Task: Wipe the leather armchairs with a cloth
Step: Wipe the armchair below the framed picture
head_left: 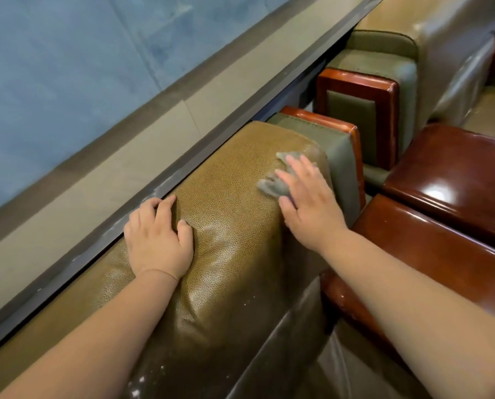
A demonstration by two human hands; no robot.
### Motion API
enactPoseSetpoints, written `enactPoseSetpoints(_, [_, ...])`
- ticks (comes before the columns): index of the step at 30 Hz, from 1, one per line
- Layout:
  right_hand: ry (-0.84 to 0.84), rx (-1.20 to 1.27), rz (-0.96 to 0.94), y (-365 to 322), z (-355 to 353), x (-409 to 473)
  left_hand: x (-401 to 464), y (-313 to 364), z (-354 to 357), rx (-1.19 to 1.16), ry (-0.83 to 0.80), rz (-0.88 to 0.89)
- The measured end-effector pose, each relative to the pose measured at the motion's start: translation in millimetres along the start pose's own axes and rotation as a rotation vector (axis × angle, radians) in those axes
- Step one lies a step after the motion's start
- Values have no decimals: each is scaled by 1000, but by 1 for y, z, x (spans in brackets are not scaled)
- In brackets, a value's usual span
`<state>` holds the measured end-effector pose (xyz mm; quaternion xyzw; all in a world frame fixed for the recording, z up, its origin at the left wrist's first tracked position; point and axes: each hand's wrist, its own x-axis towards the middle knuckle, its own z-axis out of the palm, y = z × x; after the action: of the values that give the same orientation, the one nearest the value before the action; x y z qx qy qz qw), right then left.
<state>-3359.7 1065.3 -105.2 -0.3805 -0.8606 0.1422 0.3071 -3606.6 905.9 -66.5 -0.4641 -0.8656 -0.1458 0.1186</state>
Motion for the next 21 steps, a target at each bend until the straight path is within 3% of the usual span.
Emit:
enactPoseSetpoints(2, [54, 124, 301, 4, -2, 14, -1, -1, 1, -3, 17, 5])
enactPoseSetpoints(4, [81, 167, 381, -25, 11, 9, -1, -2, 2, -6, 26, 2])
enactPoseSetpoints(6, [85, 94, 253, -68, 29, -13, 0, -3, 1, -5, 28, -2])
enactPoseSetpoints(9, [0, 18, -99, -108, 43, -53, 0, -3, 1, -8, 23, 6])
enactPoseSetpoints(11, [-53, -22, -325, -89, 34, -44, 0, -4, 2, -10, 24, 1])
enactPoseSetpoints(13, [-77, -88, -383, -60, 21, -18, -1, -5, 3, -7, 25, -8])
enactPoseSetpoints(16, [-25, -57, -114, -33, 5, 10, 0, -5, 5, -10, 32, -2])
enactPoseSetpoints(19, [40, 8, 186, -61, 19, -1, 0, -5, 7, -18, 33, 4])
enactPoseSetpoints(21, [21, 8, 134, -91, 31, -33, 0, -5, 6, -20, 26, 8])
